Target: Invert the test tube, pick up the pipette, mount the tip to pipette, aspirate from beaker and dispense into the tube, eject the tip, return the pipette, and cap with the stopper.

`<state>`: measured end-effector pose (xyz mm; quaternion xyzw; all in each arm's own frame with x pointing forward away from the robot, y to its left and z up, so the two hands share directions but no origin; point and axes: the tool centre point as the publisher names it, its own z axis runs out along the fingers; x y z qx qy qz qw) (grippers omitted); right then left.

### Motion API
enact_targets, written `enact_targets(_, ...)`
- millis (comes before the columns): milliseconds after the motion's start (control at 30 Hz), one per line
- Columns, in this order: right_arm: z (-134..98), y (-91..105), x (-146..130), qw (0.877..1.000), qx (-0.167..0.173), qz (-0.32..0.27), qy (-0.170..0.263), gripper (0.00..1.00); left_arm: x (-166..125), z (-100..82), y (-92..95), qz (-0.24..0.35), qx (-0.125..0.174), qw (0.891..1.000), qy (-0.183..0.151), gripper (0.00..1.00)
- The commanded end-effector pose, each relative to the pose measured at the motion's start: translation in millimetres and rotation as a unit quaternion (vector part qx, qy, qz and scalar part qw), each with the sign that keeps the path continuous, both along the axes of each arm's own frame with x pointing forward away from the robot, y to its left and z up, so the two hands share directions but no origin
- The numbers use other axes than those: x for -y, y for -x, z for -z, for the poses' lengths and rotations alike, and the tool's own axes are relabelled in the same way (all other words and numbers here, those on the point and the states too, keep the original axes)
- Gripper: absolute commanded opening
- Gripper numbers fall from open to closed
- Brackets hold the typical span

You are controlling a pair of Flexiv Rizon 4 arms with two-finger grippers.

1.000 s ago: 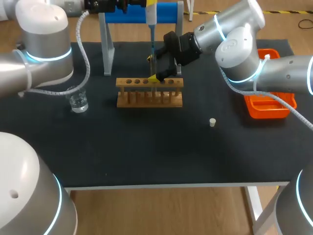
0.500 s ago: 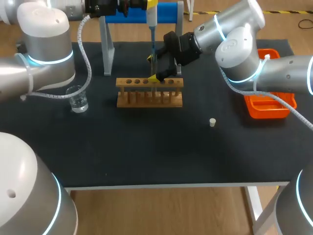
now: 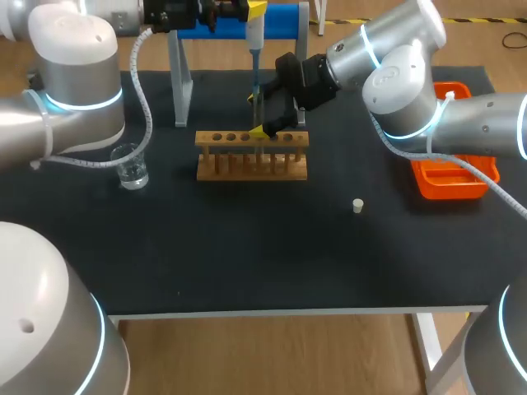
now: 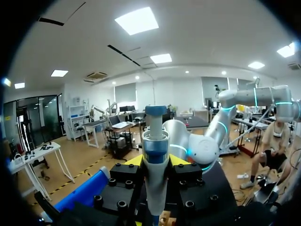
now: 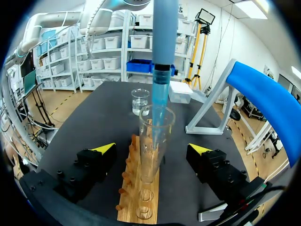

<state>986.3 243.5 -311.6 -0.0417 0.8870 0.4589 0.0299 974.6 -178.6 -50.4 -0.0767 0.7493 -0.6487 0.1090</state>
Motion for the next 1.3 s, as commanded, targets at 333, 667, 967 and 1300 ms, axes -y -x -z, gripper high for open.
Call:
enact_targets(333, -1.0, -0.5, 0.6, 1.000, -0.001, -0.001, 0.002, 1.00, 6.2, 2.9, -0.3, -0.008, 0.006, 1.000, -0.013, 0.00)
enact_targets(667, -1.0, -0.5, 0.6, 1.000, -0.001, -0.001, 0.002, 1.00, 10.8, 6.8, -1.3, -0.008, 0.007, 1.000, -0.021, 0.00)
enact_targets(967, -1.0, -0.5, 0.6, 1.000, -0.001, -0.001, 0.002, 1.00, 10.2, 9.0, -1.0, -0.010, 0.008, 1.000, -0.017, 0.00)
enact_targets(1300, -1.0, -0.5, 0.6, 1.000, -0.001, -0.001, 0.002, 1.00, 7.3, 12.1, 0.2, -0.016, 0.009, 1.000, -0.015, 0.00)
